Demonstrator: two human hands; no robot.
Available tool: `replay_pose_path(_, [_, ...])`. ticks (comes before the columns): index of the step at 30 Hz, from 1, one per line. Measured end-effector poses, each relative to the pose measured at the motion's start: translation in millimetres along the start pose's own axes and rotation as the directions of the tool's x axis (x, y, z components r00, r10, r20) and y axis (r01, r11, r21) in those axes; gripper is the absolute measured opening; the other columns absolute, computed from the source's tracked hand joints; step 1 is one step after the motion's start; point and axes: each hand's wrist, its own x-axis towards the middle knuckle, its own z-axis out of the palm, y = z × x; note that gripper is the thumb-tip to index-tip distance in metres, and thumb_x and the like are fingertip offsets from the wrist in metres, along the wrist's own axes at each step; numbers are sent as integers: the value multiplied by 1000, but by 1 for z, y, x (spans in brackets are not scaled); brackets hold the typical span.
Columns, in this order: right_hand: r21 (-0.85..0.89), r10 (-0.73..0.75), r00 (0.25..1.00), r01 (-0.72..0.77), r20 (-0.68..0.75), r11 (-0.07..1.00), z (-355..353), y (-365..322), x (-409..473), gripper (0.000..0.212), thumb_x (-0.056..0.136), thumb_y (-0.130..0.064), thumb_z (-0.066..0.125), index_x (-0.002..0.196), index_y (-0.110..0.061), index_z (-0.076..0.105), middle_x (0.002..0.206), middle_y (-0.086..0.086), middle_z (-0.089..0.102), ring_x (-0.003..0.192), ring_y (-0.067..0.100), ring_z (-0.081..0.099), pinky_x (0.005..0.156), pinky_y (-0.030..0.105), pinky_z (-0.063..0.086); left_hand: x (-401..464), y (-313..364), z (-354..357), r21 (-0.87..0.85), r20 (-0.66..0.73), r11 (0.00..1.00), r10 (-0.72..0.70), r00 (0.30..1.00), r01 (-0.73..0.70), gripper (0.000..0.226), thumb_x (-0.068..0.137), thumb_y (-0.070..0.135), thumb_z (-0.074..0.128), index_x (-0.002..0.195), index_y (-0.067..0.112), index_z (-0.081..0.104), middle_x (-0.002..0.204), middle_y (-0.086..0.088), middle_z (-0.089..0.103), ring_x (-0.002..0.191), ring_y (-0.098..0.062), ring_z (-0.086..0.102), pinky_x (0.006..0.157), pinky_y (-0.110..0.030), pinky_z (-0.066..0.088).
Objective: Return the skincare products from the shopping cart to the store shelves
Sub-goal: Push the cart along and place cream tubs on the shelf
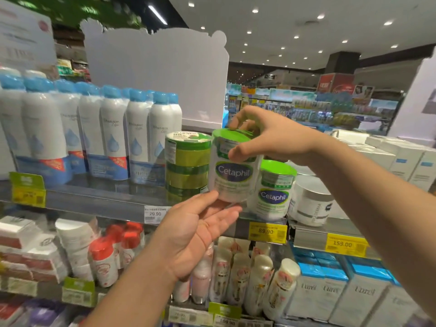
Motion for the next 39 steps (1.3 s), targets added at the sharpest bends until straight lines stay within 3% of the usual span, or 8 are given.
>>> replay_pose_path(3, [-1, 11, 1000, -11, 14, 1000, 1, 5, 9, 75, 47, -42, 92, 111, -24, 58, 111, 22, 67, 78, 23, 60, 74, 64, 53, 1, 7, -5, -8, 30, 999, -39, 999, 40, 30, 100, 9, 51, 122, -8, 63, 114, -31, 71, 106, -43, 72, 92, -45, 59])
replay_pose_path(8, [-49, 28, 999, -26, 31, 998, 3, 15, 21, 78, 42, -51, 90, 106, -24, 55, 100, 8, 62, 77, 19, 56, 69, 44, 49, 6, 12, -11, -67, 54, 995, -65, 996, 68, 47, 83, 11, 58, 125, -10, 60, 119, -33, 68, 116, -50, 65, 112, -52, 44])
replay_pose_path(15, [-149, 22, 998, -12, 64, 989, 3, 28, 29, 57, 68, -23, 96, 108, -17, 55, 87, -2, 52, 71, 14, 47, 63, 30, 40, 18, 12, -14, -98, 80, 986, -125, 989, 133, 43, 89, 11, 57, 124, -14, 57, 119, -38, 66, 117, -53, 62, 113, -54, 42])
replay_pose_path(20, [-193, 32, 994, -12, 104, 981, 1, 32, 33, 59, 70, -25, 96, 112, -17, 56, 95, 3, 57, 72, 14, 51, 63, 33, 44, 24, 11, -15, -52, 79, 988, -143, 987, 148, 54, 79, 16, 62, 124, -12, 59, 119, -35, 67, 115, -52, 64, 111, -55, 44])
replay_pose_path(25, [-210, 24, 994, -1, 111, 978, 2, 34, 35, 59, 70, -26, 95, 113, -17, 56, 109, 13, 62, 78, 16, 55, 70, 39, 51, 22, 16, -14, -30, 30, 992, -118, 993, 119, 37, 82, 16, 63, 110, -7, 60, 96, -31, 74, 108, -52, 68, 103, -54, 51])
replay_pose_path(29, [-252, 34, 993, -4, 113, 968, 7, 37, 38, 68, 54, -45, 92, 108, -23, 56, 108, 6, 62, 79, 17, 58, 72, 43, 54, 19, 20, -15, -36, 16, 994, -99, 995, 100, 53, 72, 18, 66, 118, -7, 57, 87, -28, 75, 107, -51, 68, 100, -54, 52])
replay_pose_path(35, [-297, 19, 991, 23, 135, 955, 10, 39, 40, 66, 59, -43, 95, 108, -22, 56, 106, 4, 61, 76, 15, 56, 68, 36, 50, 16, 19, -18, -21, -5, 997, -68, 998, 68, 56, 76, 17, 67, 126, -5, 55, 132, -31, 59, 103, -48, 71, 97, -53, 54])
replay_pose_path(39, [-358, 28, 987, 31, 157, 933, 16, 38, 38, 58, 68, -34, 96, 109, -21, 56, 109, 6, 62, 80, 16, 56, 69, 37, 52, 12, 21, -17, -13, 6, 998, -62, 998, 62, 59, 69, 19, 68, 122, -4, 57, 139, -31, 56, 103, -48, 71, 99, -54, 53])
